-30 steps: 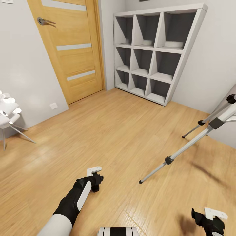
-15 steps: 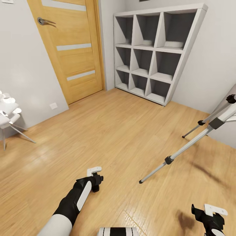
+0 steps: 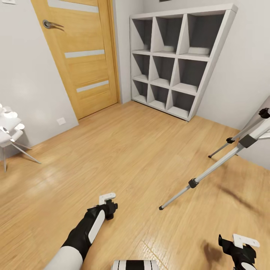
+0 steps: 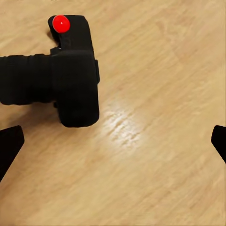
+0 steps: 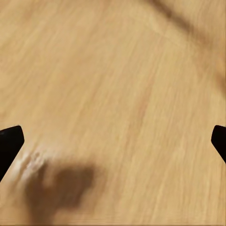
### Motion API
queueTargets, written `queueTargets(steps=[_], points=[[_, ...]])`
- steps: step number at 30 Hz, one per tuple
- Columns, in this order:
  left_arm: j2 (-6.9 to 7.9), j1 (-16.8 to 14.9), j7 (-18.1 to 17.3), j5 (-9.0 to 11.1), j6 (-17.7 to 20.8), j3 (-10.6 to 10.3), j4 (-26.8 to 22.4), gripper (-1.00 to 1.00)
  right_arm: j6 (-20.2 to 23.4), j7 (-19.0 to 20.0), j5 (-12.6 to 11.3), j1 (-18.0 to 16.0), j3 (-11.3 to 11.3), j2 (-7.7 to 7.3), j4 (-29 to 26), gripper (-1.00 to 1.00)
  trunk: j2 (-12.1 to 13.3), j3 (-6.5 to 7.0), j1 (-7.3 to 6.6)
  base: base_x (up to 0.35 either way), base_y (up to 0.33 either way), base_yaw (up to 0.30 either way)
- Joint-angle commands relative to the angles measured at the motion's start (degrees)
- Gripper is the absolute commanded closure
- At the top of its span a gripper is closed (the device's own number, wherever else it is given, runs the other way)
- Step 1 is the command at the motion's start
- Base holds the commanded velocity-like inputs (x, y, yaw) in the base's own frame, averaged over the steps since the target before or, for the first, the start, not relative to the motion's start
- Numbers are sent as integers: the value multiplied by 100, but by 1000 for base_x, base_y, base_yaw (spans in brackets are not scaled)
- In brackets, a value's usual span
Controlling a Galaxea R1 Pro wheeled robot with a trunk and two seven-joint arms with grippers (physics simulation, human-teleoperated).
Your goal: Attach the digital camera to the camera tripod in the bedroom.
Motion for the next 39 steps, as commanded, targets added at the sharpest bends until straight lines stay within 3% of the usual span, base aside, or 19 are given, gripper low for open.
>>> queueTargets(steps=[1,4,9,20,32,39], points=[[3,0,52,64,-97,-19,71,-100,-18,-13,1,-2,-1,0,17,-100,-2,-4,-1,0,0,0],[4,-1,52,66,-486,-30,415,-100,-21,-13,1,-2,-8,-4,75,-100,-2,-4,-1,0,0,0],[9,-2,52,55,-736,-37,665,-100,-24,-13,4,-2,-13,-7,123,-100,-2,-4,-1,0,0,0],[2,-2,66,51,-820,-36,741,-100,-22,-13,5,-2,-15,-7,138,-100,-2,-4,-1,0,0,0],[-76,-2,463,34,-825,-51,716,-100,-24,-6,8,-2,-15,-7,140,-100,-2,-4,-1,0,0,0],[-85,-2,458,33,-826,-63,714,-100,-23,-4,3,-2,-21,-7,140,-100,-11,-159,17,0,0,0]])
